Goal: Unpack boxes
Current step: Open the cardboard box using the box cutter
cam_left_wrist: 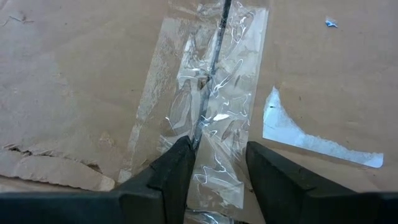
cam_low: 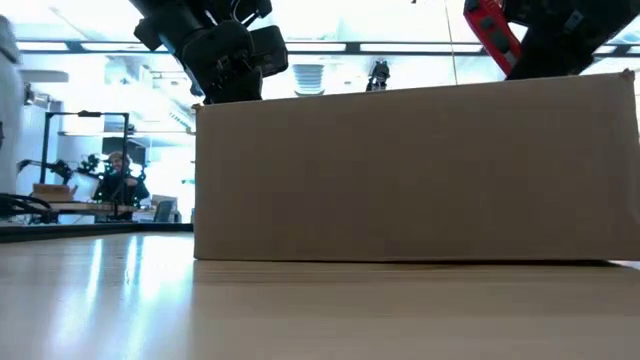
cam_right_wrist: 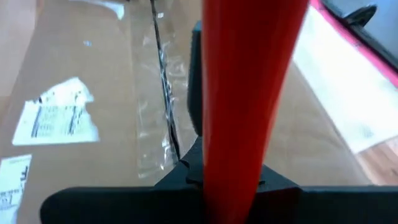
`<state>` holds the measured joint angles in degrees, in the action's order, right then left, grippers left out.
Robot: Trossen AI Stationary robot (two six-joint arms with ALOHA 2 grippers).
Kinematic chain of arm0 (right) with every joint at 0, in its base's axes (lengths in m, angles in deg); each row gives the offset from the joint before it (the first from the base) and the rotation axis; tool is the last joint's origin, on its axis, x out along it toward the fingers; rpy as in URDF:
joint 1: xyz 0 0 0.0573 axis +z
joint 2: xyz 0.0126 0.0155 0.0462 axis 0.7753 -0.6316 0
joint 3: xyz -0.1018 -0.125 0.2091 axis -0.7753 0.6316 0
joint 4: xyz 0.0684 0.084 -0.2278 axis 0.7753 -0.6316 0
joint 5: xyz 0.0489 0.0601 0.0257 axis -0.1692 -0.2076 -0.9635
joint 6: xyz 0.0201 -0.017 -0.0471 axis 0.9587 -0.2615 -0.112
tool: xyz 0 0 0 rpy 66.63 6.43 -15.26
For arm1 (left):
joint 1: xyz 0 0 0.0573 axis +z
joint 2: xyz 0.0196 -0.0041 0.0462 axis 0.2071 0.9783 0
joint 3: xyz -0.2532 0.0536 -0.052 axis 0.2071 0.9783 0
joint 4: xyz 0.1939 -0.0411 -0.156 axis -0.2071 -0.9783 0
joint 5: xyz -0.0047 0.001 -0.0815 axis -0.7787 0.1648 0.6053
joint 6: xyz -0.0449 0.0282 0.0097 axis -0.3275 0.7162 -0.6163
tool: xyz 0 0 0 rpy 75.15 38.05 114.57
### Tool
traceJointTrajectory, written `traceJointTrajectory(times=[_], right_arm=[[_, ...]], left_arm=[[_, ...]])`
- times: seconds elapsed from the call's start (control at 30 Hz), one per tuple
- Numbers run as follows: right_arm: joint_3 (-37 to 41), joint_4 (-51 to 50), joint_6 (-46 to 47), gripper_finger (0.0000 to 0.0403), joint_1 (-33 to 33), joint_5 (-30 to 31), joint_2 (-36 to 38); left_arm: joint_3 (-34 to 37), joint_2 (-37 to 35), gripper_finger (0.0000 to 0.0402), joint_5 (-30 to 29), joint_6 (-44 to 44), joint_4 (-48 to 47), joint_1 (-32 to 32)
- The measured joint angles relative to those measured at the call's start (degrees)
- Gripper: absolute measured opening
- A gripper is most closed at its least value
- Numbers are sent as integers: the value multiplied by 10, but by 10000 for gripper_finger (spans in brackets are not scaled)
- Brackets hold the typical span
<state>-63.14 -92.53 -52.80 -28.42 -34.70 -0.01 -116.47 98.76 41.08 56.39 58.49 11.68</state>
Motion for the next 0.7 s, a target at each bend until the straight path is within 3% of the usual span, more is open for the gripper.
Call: traceJointTrajectory(times=[0.3,0.7], right_arm=[[0,54,-48,5,0,56,19],[0,190,-145,5,0,53,16]], left_arm=[[0,0,148,0,0,0,0],[-1,0,149,0,5,4,0]])
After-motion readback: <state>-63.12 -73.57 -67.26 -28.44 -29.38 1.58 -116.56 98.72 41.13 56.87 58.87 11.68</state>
